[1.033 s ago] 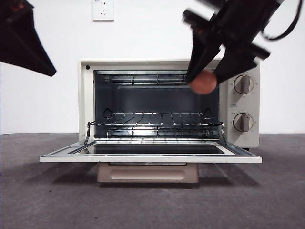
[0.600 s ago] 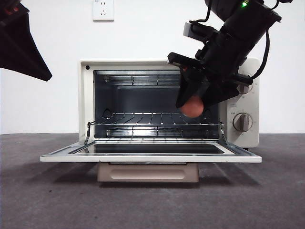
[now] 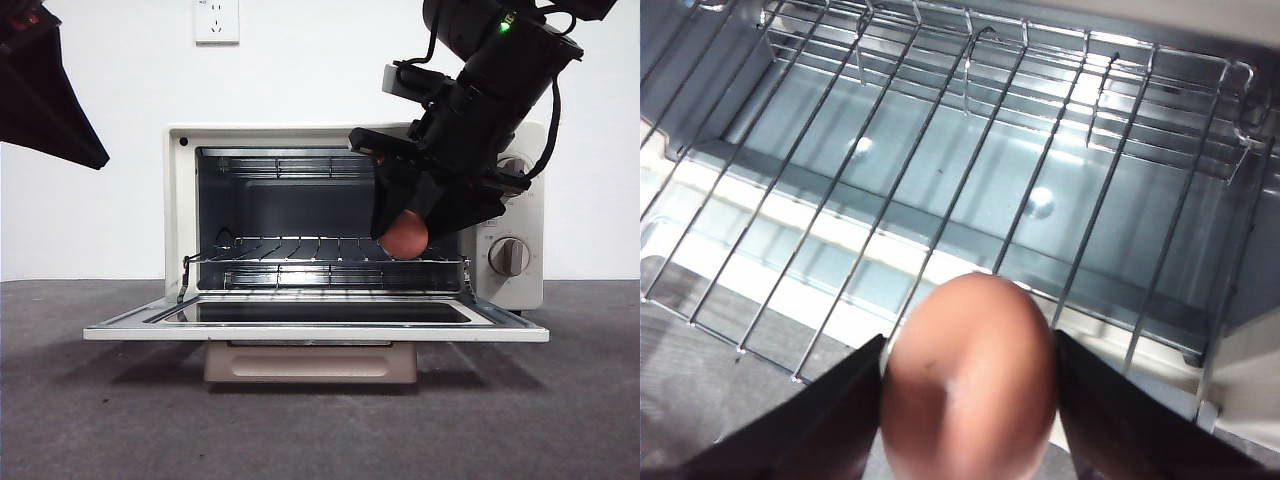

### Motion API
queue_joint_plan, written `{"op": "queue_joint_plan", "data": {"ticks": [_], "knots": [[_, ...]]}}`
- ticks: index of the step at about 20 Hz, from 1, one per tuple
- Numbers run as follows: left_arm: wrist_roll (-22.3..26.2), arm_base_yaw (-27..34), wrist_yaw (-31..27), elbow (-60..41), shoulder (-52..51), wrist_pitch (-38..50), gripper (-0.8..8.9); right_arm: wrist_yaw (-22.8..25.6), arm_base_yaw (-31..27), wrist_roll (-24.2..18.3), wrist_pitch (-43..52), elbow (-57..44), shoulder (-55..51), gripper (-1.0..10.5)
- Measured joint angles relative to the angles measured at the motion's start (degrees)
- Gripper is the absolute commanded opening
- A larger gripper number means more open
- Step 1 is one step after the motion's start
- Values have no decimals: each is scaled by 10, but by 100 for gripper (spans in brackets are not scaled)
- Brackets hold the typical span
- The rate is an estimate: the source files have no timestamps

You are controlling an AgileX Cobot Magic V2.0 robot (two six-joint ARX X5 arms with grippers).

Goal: Eggoven

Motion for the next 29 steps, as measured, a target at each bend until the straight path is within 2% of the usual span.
{"op": "queue_joint_plan", "data": {"ticks": [6, 13, 19, 24, 29], "knots": [[0, 0, 0, 0, 0, 0, 6, 43, 9, 0, 2, 0, -2, 323], [6, 0, 0, 0, 0, 0, 6, 44, 14, 0, -13, 0, -26, 336], [11, 20, -11, 0, 9, 24, 6, 47, 42, 0, -45, 0, -91, 336], [25, 58, -10, 0, 93, 47, 6, 57, 70, 0, -110, 0, -197, 336], [33, 61, -8, 0, 222, 116, 6, 58, 80, 0, -174, 0, -325, 336]]}}
